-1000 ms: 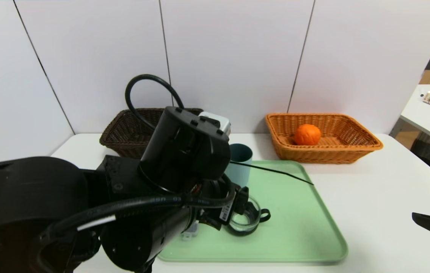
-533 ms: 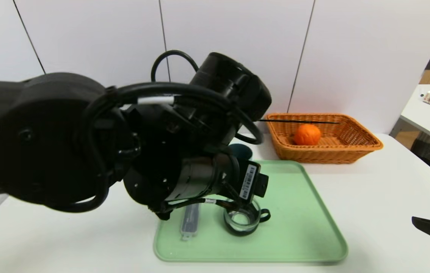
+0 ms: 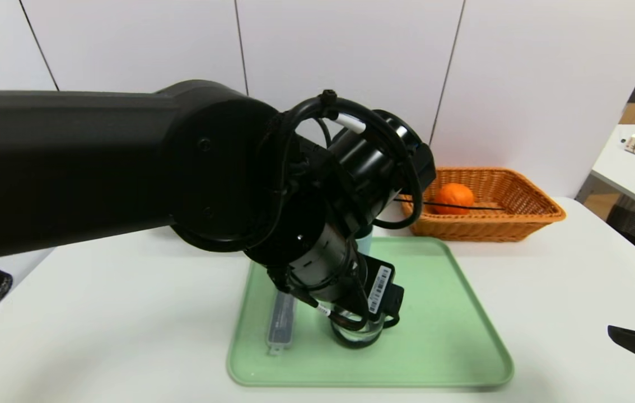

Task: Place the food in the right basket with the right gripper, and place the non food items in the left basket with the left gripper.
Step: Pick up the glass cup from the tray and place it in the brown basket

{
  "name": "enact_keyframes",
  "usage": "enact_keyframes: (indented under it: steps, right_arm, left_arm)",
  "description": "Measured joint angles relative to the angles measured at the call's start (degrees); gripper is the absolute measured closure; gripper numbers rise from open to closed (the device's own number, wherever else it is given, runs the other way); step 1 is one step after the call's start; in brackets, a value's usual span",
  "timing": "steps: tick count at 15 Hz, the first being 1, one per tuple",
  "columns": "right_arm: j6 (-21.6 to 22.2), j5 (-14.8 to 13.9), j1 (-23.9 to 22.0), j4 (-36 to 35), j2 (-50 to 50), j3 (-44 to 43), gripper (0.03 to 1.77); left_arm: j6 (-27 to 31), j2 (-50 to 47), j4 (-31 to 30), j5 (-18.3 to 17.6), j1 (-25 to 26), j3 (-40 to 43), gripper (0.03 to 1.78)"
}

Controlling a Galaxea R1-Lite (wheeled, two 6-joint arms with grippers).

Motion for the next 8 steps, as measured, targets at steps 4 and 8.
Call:
enact_keyframes:
  steps: [4,8]
  right_arm:
    - [-0.02,0.0,0.0,0.0,0.0,0.3,0.1]
    - [0.0,0.09,0.0,0.0,-0.05,0.41,0.1]
  left_arm:
    - [0.0,3.61,4.91,-1.78,1.77,-5.81,0.12]
    - [-1.0,6.81,4.96,-1.93,3.34,-7.3,0.12]
